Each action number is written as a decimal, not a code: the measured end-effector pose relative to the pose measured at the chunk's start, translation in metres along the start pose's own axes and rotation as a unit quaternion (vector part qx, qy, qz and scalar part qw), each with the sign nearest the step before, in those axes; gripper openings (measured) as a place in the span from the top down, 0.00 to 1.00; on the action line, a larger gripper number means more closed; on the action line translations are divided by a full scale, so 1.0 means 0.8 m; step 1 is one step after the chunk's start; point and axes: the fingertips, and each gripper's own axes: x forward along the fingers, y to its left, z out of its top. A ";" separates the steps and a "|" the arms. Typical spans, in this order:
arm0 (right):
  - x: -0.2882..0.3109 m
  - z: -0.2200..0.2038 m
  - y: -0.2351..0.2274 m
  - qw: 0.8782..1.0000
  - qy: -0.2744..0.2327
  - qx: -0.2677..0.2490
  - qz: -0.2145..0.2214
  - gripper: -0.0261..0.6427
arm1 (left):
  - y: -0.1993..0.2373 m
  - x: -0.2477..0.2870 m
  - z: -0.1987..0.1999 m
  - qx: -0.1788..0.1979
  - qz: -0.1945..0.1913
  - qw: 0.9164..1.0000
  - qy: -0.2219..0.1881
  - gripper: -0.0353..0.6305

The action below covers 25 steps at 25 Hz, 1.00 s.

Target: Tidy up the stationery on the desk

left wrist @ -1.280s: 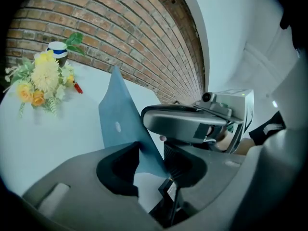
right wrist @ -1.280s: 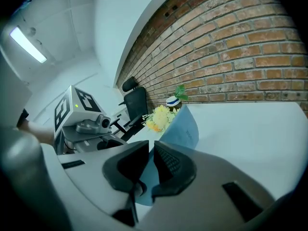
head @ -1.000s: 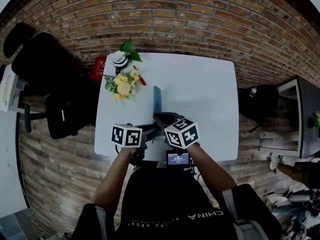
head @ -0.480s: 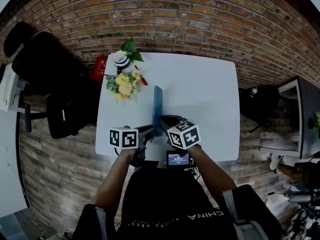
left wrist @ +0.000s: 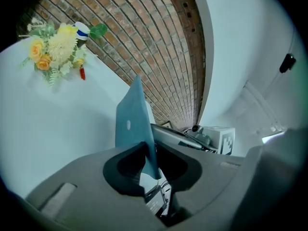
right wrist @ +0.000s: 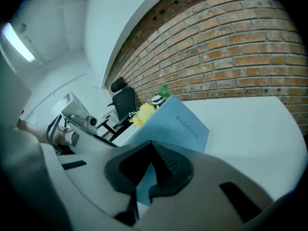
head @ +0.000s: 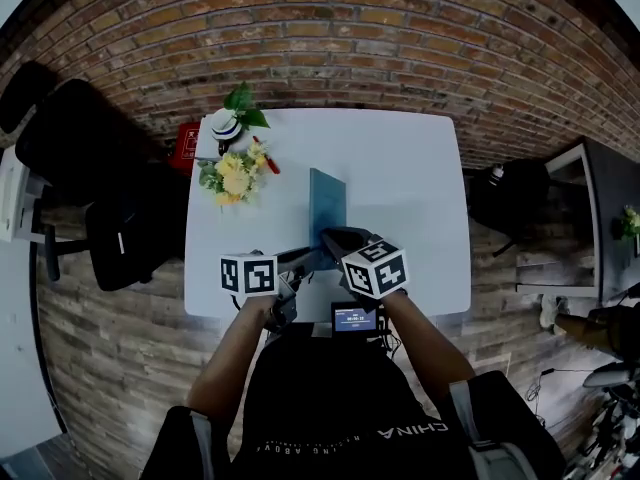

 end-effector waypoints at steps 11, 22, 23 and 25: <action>-0.041 -0.009 -0.064 0.997 -0.006 0.029 -0.068 0.95 | -0.021 0.068 -0.002 -0.005 -0.051 0.998 0.037 0.83; 0.029 -0.025 -0.038 0.998 0.028 0.032 -0.040 0.95 | 0.050 0.031 -0.003 -0.044 -0.017 0.999 0.026 0.84; 0.033 -0.027 -0.036 0.998 0.031 0.033 -0.039 0.95 | 0.057 0.029 -0.004 -0.046 -0.010 0.999 0.028 0.84; 0.034 -0.029 -0.037 0.998 0.032 0.036 -0.040 0.95 | 0.071 0.024 -0.008 -0.049 0.003 0.998 0.032 0.85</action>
